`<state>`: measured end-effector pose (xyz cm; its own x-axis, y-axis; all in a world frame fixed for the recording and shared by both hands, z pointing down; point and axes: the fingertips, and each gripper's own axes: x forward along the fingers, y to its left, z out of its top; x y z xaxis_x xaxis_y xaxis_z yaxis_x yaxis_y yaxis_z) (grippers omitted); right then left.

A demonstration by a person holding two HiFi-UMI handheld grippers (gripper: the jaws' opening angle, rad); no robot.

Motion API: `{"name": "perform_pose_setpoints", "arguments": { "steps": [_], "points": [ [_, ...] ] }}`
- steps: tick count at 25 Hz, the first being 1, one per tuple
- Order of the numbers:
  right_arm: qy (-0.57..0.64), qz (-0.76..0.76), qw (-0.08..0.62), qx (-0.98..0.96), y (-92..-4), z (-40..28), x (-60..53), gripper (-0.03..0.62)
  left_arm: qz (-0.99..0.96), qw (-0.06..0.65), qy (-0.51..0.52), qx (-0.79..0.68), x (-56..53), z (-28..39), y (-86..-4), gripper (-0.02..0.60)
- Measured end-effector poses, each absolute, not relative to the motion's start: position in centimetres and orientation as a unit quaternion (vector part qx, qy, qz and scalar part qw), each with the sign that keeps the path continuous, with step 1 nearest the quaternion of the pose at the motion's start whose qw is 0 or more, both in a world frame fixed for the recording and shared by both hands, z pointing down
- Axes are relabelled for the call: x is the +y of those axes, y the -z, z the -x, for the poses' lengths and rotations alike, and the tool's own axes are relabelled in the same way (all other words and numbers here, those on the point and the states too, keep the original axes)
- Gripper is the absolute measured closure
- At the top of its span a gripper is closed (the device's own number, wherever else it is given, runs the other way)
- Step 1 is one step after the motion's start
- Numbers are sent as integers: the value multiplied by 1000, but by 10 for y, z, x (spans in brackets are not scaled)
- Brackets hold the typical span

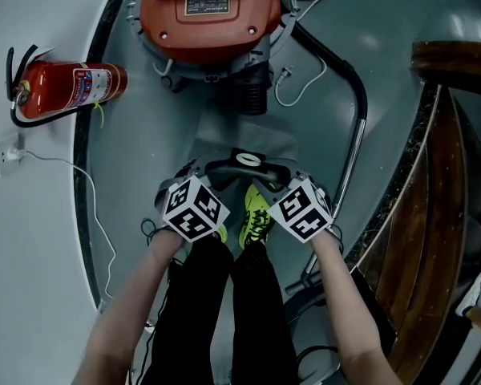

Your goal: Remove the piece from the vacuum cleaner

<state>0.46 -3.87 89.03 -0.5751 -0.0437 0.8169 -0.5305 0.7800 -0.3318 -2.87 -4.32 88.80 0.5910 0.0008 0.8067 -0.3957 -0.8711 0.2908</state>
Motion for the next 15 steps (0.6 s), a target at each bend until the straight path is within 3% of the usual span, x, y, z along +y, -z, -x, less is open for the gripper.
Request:
{"name": "perform_pose_setpoints", "arguments": {
  "steps": [4, 8, 15],
  "points": [
    [-308, -161, 418, -839, -886, -2, -32, 463, -861, 243, -432, -112, -37, 32, -888, 431],
    [-338, -165, 390, -840, -876, -2, -27, 399, -860, 248, -431, -112, -30, 38, -883, 413],
    [-331, -196, 387, -838, -856, -7, -37, 435, -862, 259, -407, -153, -47, 45, -860, 413]
  ]
}}
